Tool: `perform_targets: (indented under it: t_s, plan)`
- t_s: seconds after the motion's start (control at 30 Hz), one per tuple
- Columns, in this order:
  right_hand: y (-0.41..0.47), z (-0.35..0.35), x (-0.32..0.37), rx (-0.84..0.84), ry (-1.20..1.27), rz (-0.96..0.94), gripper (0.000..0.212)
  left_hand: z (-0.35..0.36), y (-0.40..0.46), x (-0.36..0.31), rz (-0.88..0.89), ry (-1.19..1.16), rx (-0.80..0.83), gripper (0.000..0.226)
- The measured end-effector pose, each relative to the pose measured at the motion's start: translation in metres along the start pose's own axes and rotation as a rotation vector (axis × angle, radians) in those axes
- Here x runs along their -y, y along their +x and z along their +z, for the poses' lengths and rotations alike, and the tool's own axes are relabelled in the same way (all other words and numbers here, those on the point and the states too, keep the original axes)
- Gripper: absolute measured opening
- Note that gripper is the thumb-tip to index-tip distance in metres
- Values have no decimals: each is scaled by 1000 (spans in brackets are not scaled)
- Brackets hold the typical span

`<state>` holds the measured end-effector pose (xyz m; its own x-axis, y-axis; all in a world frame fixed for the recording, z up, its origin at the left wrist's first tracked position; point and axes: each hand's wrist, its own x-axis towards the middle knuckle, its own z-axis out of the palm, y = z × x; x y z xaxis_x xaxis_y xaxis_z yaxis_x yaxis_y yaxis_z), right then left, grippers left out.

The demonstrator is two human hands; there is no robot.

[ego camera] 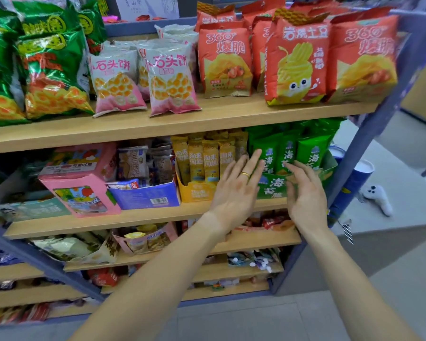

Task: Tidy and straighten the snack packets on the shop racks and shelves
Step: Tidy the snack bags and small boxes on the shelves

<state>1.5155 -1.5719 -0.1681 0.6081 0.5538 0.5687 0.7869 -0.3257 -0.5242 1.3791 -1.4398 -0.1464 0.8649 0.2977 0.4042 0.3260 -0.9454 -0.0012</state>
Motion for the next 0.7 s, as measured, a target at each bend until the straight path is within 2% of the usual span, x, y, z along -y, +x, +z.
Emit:
perform_targets:
  t_s: [0.13,0.23,0.33,0.5,0.7]
  plan:
    - [-15,-18,-4,-35,49,40,44,-1,-28,6,-10,-23,-7,57]
    - [-32,-21,0,-83,88,17,41,2,-54,2,-131,-109,15,56]
    - [-57,-11,12,-48,135,36,41,6,-81,-6,-229,-190,-5,55]
    - [-100,17,57,37,171,18,39,9,-142,1,-309,-138,-38,55]
    - [-151,74,140,144,183,2,40,-11,-239,68,-444,-141,-21,54]
